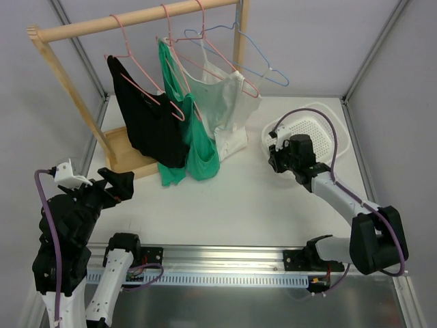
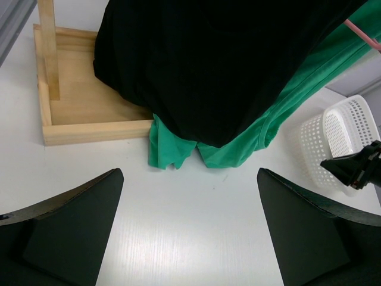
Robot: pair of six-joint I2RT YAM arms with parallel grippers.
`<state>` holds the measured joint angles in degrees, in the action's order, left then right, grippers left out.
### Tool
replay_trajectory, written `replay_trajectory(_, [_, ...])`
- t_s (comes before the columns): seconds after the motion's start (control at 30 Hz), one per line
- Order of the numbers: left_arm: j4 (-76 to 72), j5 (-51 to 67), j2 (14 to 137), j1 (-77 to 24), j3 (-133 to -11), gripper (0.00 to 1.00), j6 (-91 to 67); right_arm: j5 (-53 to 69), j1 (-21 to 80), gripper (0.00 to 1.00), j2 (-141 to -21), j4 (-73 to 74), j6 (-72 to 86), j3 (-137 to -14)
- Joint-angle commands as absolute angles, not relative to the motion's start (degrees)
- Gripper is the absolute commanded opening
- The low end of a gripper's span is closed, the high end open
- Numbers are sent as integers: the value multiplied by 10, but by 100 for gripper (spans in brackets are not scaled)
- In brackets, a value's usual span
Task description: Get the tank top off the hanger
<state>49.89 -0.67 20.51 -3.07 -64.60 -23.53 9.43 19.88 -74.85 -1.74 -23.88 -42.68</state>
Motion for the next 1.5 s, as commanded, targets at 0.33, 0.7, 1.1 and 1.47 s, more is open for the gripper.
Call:
replay_trajectory(0.33, [472,-14,216,-36,-648,99,-229,89,193,66,-653,62,-205,-475])
replay_trajectory(0.7, [472,-29,243,-36,-680,99,-238,56,298,78,-582,151,-166,-643])
replay_trajectory(1.1, [471,-29,297,-36,-743,99,-244,148,233,96,-716,286,-130,-994])
replay_trajectory(1.47, [467,-1,309,-36,-769,99,-222,216,171,96,-926,277,-102,-1261])
